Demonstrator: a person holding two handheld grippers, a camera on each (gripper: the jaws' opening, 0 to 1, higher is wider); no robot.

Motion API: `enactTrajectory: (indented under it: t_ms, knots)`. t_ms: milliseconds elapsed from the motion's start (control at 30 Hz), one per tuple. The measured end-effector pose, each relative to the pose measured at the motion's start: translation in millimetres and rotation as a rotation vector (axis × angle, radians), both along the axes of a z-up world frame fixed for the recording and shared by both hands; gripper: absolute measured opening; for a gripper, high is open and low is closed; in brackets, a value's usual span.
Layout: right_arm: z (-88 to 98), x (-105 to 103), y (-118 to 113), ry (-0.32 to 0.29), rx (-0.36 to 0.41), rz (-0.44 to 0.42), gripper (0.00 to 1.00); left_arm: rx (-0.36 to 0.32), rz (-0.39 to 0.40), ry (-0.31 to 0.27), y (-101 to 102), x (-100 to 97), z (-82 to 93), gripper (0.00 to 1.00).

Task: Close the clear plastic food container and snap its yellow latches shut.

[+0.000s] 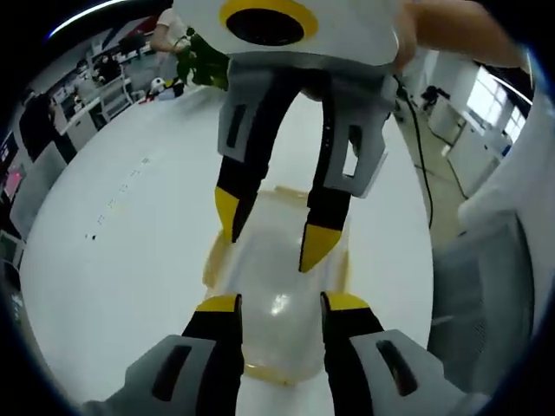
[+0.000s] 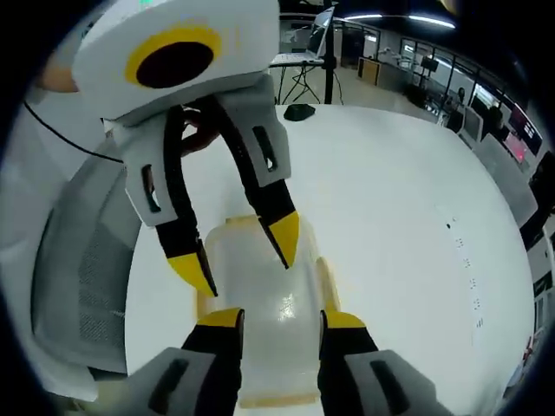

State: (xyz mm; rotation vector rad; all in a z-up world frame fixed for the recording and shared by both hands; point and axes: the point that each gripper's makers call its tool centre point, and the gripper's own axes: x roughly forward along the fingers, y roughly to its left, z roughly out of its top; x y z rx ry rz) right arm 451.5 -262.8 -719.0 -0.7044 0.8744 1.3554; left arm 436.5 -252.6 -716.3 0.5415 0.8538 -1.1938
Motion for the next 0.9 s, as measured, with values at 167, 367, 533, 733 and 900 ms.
enactTrajectory:
  t_ms: [167,367,533,733,900]
  knots:
    - [1.1,5.8,1.6,-0.007,0.004,-0.002,0.32,-0.003,0.004,-0.003,0.2,-3.9,-1.0,0.33]
    - [-0.3,8.9,4.7,0.001,0.007,-0.002,0.33,-0.020,0.017,0.002,-2.1,-6.7,0.7,0.34]
    - [-2.2,11.7,6.4,0.001,0.002,0.000,0.36,-0.032,0.029,-0.001,-2.8,-9.4,3.5,0.38]
    - [-4.8,13.7,9.2,0.009,0.003,0.001,0.40,-0.039,0.025,-0.013,-3.3,-14.7,3.1,0.41]
    - [-8.7,11.5,11.2,0.026,-0.005,0.025,0.41,-0.032,0.023,-0.026,-3.6,-20.2,2.2,0.42]
